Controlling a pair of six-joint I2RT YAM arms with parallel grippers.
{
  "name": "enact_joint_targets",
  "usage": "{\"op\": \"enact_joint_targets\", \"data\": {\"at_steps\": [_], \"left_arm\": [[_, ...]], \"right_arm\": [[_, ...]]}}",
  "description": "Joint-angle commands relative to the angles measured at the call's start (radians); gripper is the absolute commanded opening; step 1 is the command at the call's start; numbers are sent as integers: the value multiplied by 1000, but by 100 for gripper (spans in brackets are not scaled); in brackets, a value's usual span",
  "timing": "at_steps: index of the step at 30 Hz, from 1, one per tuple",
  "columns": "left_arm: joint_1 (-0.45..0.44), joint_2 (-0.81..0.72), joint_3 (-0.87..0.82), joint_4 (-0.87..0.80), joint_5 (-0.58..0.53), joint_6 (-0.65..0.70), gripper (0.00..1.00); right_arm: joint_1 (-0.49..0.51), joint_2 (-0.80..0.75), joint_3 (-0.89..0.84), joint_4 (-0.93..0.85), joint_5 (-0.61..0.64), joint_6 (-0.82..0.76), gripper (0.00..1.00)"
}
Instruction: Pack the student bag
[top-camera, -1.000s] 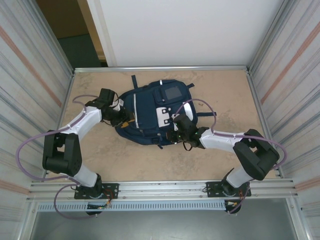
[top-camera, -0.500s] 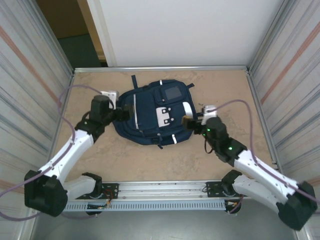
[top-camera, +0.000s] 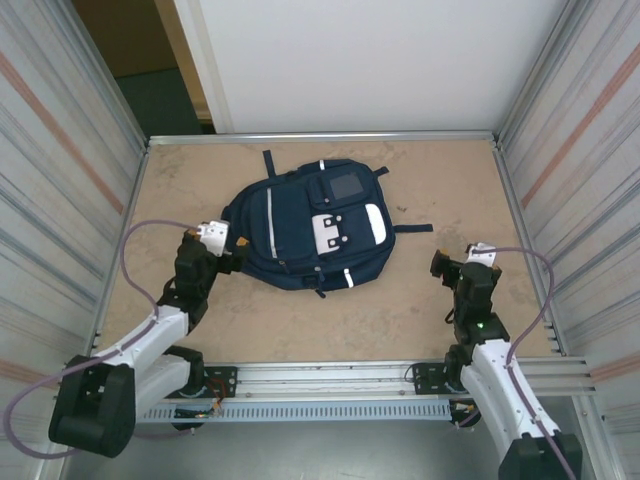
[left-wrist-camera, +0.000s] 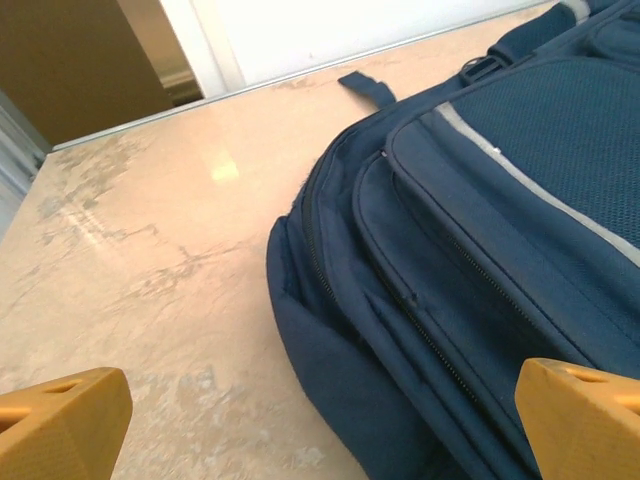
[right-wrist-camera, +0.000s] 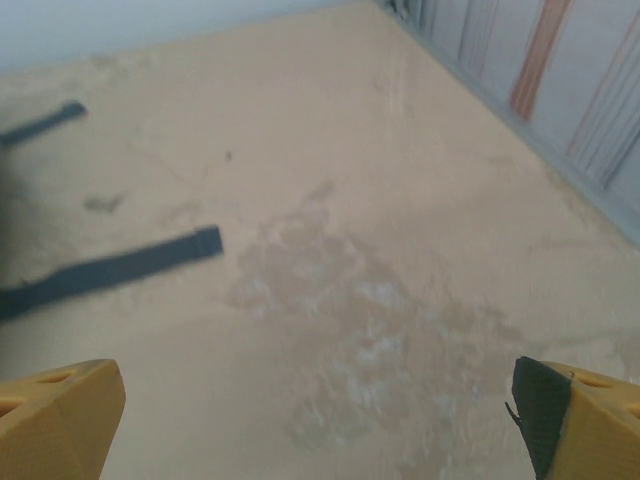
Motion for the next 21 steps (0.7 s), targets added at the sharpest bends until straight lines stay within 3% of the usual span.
{"op": "enact_joint_targets", "data": {"at_steps": [1,4,6,9,12,16,21], "left_arm": [[87,66,-31,203,178,-74,99],[133,181,-47,328,205,-114,99],[160,211,-2,278,263,-123,99],[162,226,15,260,268,-66,99],[183,270,-10,380,273,-35,99],[203,349,6,434,303,-40,99],[206,434,9,495,337,-27,99]], "right_arm": [[-41,-14,-31,163,-116,-40,99],[-86,48,-89,354,-147,-22,99],[-133,118,-74,400,-236,-30,99],[-150,283,-44,518,-294,-60,99],[-148,459,21,595,-354,-65,99],[-140,684,77,772,-323,-64,99],[-153,796,151,779,-354,-107,99]]}}
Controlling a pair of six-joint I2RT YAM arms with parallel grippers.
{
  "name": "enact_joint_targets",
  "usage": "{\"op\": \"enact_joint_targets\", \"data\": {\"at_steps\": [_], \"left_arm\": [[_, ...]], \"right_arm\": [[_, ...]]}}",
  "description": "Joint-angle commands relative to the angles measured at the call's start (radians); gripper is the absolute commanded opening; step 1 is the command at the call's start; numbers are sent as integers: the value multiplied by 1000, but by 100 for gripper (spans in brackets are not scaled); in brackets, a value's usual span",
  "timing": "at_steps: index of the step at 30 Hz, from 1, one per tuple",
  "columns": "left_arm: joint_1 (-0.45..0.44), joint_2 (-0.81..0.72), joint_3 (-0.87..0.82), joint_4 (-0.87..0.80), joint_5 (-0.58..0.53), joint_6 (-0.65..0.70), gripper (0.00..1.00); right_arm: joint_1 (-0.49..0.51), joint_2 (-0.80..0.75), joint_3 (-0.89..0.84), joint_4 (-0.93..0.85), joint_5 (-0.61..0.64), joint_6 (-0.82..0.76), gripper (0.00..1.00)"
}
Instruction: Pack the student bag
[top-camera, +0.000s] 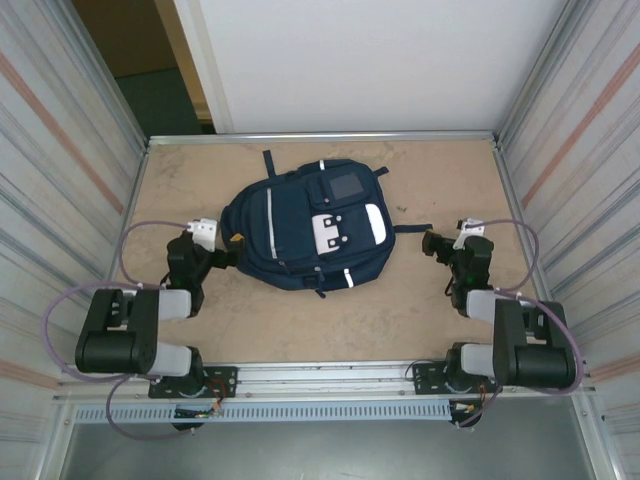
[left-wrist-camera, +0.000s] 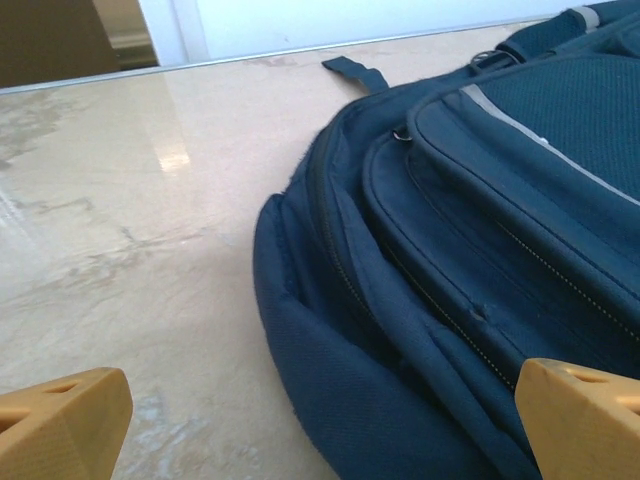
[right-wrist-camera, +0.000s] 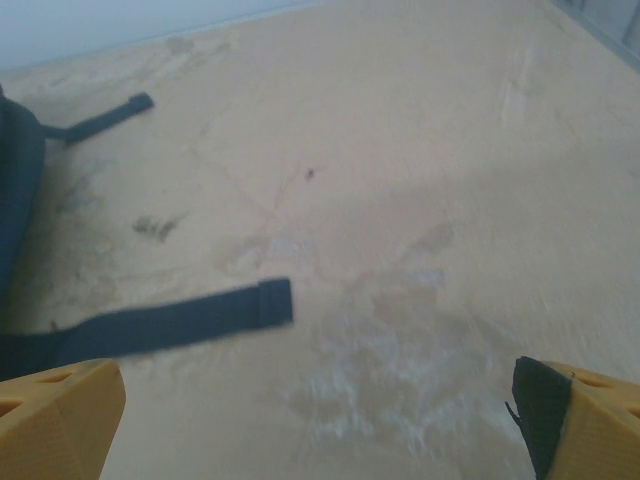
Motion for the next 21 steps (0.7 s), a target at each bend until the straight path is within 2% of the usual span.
{"op": "enact_joint_targets", "data": {"at_steps": [1,3,5,6,7,8,9,11,13,21], "left_arm": [[9,52,30,86,47,29,99],[20,117,51,132,59,25,99],[35,89,89,14,60,2,99],[43,102,101,9,68,-8,99],[57,120,96,48,81,-18,99],[71,116,100,33,102,-28,99],[81,107,113,-15,136,-25,99],[84,121,122,-8,156,-21,99],[86,115,142,-59,157,-24,99],[78,110,140,-57,136,-23,99]], "right_arm": [[-15,63,40,125,-16,-37,99],[-24,127,57,145,3,-15,99],[-25,201,52,217,14,-5,99],[-21,248,56,274,20,-9,99],[-7,248,76,224,23,-25,99],[4,223,115,107,39,-33,99],[12,236,140,88,48,-45,99],[37,236,147,66,84,-61,99],[32,244,145,90,76,-60,99],[31,235,152,63,59,-62,99]]}}
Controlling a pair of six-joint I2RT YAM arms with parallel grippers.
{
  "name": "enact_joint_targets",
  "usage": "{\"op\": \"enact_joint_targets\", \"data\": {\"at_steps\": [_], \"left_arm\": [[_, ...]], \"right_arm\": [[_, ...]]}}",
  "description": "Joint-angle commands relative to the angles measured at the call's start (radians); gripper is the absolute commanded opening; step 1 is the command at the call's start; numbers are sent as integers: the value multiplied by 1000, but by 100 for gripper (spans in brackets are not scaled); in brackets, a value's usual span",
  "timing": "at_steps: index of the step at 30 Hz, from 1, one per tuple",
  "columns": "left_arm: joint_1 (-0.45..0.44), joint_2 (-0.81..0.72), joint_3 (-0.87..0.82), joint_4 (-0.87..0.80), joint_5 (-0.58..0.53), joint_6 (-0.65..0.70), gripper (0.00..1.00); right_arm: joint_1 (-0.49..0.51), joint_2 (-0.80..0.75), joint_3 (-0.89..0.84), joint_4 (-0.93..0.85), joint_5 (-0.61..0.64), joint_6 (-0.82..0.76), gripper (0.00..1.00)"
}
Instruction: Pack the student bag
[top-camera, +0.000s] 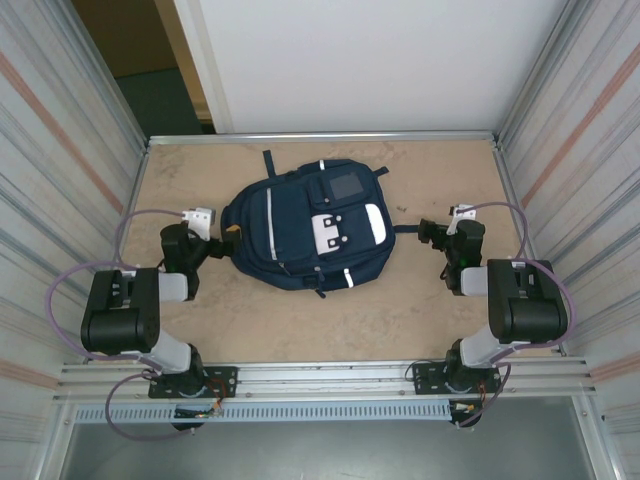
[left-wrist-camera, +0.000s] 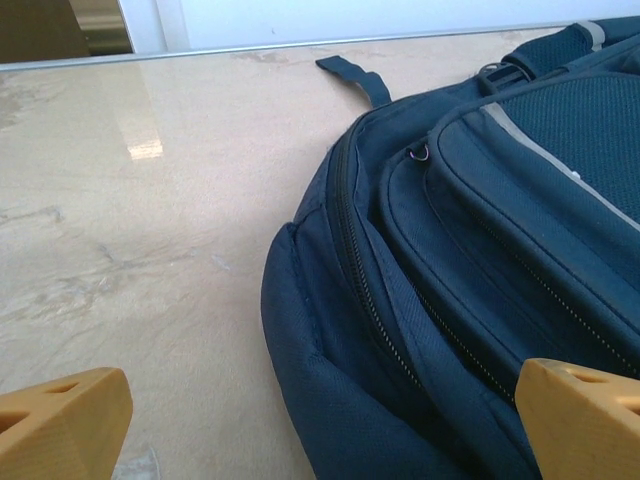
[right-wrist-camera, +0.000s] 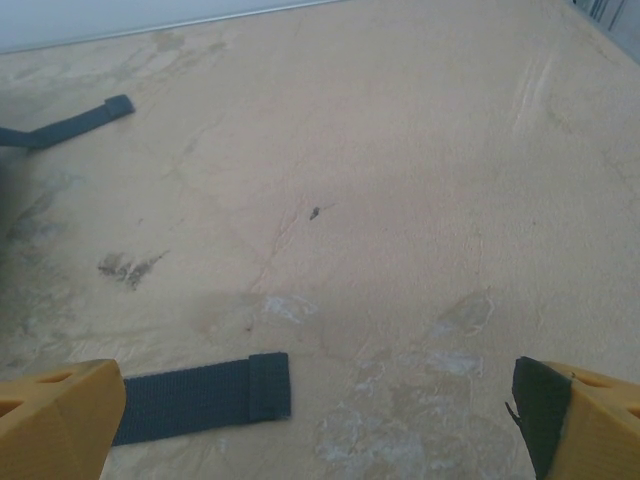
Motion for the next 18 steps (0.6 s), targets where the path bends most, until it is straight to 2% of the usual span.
{"op": "enact_joint_targets", "data": {"at_steps": [1,5,18], "left_arm": [[-7,-2,16,-10,-1,-3,99],[-27,-6,20,-24,-41,5,99],[-26,-5,20,-22,-41,5,99]], "right_arm": [[-3,-7,15,-10,14,-20,99],[0,-5,15,-8,20,-24,99],[6,-5,15,-10,22,-27,99]]}}
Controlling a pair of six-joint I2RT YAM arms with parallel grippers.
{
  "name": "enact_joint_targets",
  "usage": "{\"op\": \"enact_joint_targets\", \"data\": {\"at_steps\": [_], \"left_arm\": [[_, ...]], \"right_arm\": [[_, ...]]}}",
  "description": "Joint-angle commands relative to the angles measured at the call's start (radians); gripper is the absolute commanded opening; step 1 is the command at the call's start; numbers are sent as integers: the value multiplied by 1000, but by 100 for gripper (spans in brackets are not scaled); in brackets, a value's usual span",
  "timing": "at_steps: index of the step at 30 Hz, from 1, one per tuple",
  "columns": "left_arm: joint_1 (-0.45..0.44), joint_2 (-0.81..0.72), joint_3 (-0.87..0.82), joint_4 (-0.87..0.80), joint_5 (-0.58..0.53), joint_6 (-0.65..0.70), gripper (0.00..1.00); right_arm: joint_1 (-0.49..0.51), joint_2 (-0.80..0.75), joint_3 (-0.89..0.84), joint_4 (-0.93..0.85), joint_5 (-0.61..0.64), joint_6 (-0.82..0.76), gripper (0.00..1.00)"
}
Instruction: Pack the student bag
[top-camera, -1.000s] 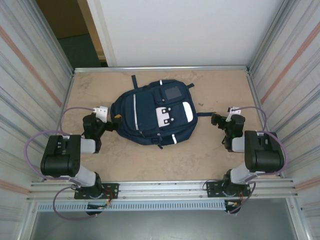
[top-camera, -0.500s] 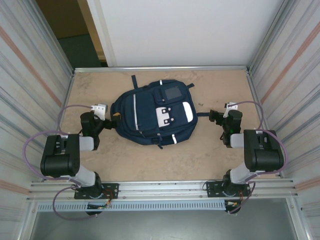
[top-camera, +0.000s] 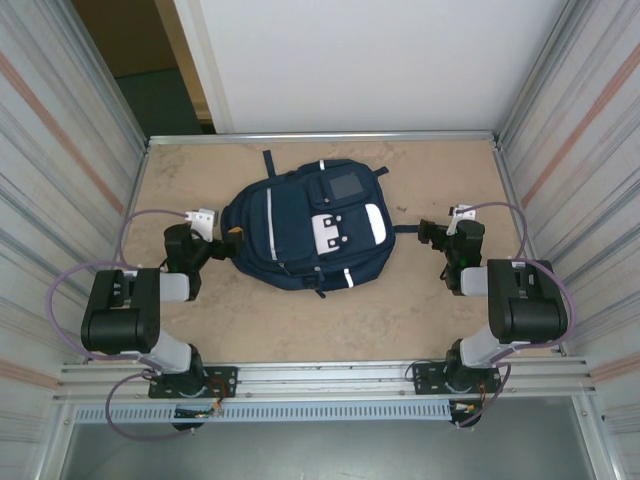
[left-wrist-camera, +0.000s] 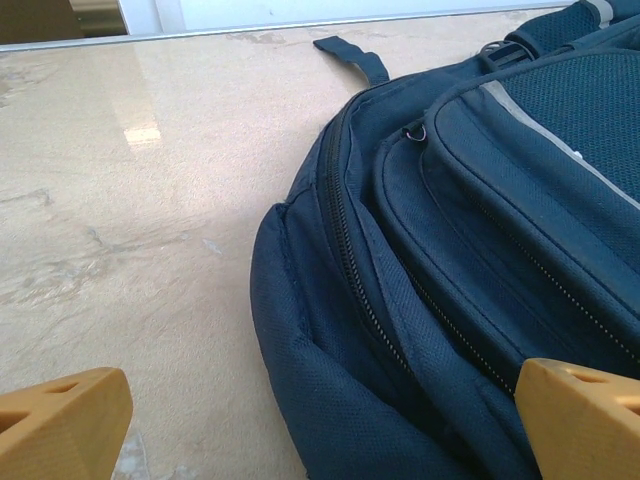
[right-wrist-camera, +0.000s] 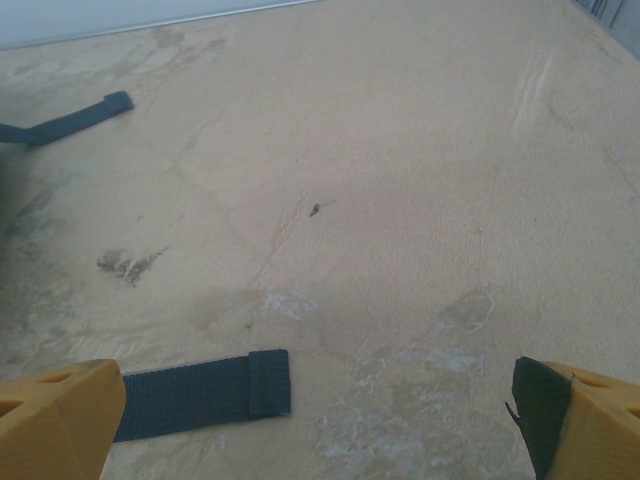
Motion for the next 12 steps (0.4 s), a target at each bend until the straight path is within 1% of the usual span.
{"op": "enact_joint_targets", "data": {"at_steps": [1,12], "left_arm": [[-3,-6,21,2,-10,5,99],[-3,-6,21,2,-10,4,99]], "right_arm": [[6,-4,16,-7,23,-28,99],[-1,-5,18,-9,4,-25,99]]}}
